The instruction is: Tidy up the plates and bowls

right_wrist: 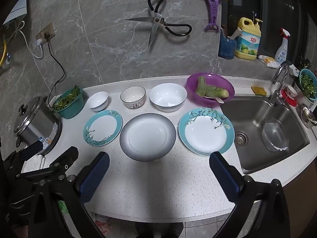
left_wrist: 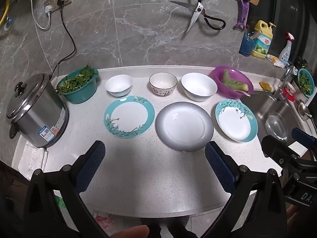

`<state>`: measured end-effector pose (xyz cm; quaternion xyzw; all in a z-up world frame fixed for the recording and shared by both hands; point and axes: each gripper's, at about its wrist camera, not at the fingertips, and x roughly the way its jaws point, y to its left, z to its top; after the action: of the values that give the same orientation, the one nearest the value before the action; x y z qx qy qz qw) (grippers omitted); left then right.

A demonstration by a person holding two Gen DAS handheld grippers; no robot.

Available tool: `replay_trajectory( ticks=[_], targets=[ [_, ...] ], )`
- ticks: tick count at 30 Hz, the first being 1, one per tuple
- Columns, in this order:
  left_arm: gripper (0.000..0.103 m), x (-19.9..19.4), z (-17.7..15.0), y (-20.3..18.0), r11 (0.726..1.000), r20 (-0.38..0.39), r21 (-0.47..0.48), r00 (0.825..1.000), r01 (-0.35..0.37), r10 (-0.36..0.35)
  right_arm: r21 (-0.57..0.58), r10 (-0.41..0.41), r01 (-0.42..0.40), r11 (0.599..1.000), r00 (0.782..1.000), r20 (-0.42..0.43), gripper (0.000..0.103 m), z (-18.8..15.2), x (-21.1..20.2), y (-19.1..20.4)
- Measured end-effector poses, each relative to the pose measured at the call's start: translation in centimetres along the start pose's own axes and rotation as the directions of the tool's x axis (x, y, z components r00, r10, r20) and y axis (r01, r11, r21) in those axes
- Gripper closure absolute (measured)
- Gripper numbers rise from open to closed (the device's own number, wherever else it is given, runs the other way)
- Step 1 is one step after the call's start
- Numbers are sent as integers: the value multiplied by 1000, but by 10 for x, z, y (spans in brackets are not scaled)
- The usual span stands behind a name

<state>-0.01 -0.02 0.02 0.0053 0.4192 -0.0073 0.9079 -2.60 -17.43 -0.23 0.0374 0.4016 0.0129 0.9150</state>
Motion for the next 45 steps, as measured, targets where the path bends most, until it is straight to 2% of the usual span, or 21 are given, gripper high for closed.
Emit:
replay_trajectory(
  ticks=[22, 45],
  targets=[
    [1, -7, 0, 10, 1000, 1, -1, 1000, -4, 4, 2, 2, -2, 1000, 1000, -3, 0, 0, 2, -2],
    [1, 5, 0, 1, 1000, -10, -8, 1000, -9, 9, 3, 3, -3, 1000, 1000, -9, 0, 3, 7, 1]
  ],
)
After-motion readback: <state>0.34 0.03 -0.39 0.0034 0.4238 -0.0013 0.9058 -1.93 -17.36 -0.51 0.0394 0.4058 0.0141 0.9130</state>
